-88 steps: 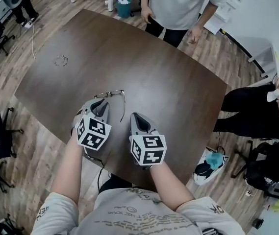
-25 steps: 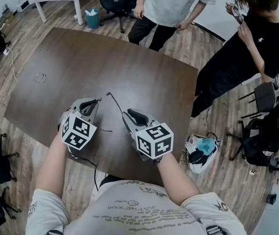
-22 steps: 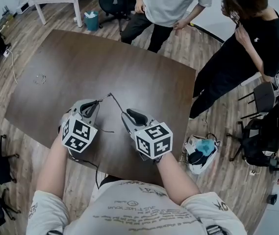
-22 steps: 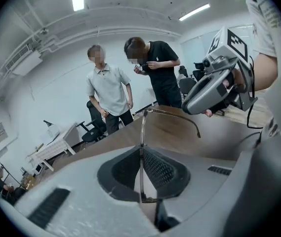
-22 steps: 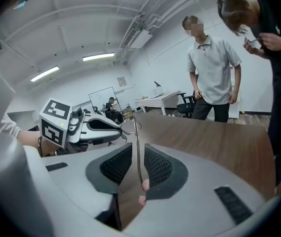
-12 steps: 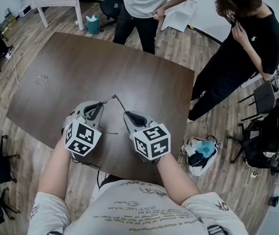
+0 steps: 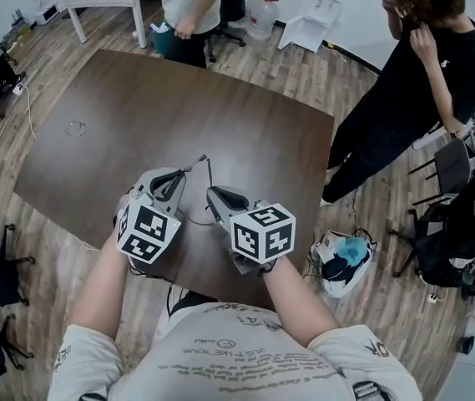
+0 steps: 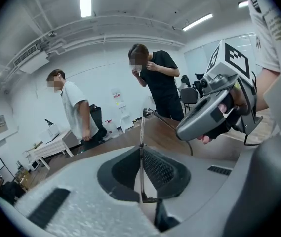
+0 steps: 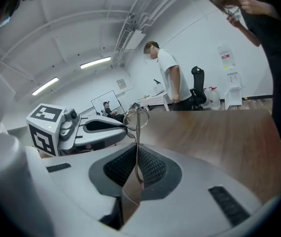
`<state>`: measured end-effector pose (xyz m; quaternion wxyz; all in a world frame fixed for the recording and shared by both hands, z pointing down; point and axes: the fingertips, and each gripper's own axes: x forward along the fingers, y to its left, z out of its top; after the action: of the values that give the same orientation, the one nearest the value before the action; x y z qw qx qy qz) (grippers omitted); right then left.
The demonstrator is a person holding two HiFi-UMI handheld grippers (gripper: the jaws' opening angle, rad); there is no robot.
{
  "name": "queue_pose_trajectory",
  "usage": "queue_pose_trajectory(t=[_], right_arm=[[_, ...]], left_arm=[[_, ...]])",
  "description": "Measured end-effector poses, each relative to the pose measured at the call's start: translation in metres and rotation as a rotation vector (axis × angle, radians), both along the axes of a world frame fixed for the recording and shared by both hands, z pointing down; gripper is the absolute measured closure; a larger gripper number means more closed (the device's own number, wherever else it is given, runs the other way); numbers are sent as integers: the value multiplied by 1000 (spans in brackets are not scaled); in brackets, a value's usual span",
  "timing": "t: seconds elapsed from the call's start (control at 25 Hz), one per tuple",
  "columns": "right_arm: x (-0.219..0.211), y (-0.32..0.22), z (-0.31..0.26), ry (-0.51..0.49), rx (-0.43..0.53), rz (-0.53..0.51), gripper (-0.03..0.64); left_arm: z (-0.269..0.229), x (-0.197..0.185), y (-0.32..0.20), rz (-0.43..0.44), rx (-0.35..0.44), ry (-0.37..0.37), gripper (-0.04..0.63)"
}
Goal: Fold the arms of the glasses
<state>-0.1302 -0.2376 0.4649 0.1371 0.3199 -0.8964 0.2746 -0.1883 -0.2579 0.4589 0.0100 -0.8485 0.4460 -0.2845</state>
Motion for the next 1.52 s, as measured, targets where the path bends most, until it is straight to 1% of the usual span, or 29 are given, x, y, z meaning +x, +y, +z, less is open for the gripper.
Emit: queue_pose_trajectory(t=[0.12, 0.32, 0.44, 0.76, 0.88, 1.0, 1.08, 1.28, 1.36, 1.48, 1.52], right_arm=[[-2, 1, 2, -33, -36, -7, 591], [-14, 6, 3, -107, -111, -25, 595], [-16, 4, 4, -121, -123, -15, 595], [-16, 2, 5, -172, -164, -11, 597], [-13, 1, 2, -196, -172, -12, 597], [-11, 1, -4, -240, -177, -17, 597], [-10, 0, -7, -261, -178, -19, 597], [-6, 0, -9, -264, -177, -35, 597], [-6, 0, -11, -238, -140, -42, 595], [-7, 1, -15, -183, -49, -49, 592], [-5, 0, -17, -169, -26, -44, 576]], left_arm=[[1, 2, 2, -1, -8, 5, 563], [1, 9, 7, 7, -20, 36, 563], [1, 14, 7, 8, -16, 28, 563], [2, 24, 9, 25, -30, 40, 563], [0, 29, 8, 32, -38, 65, 563], [-7, 36, 8, 51, -54, 113, 563], [-10, 39, 8, 57, -67, 144, 563], [-11, 42, 7, 48, -84, 179, 563], [-12, 40, 6, 37, -81, 188, 563], [-15, 36, 5, 20, -67, 186, 563], [-15, 35, 4, 13, -63, 181, 563]])
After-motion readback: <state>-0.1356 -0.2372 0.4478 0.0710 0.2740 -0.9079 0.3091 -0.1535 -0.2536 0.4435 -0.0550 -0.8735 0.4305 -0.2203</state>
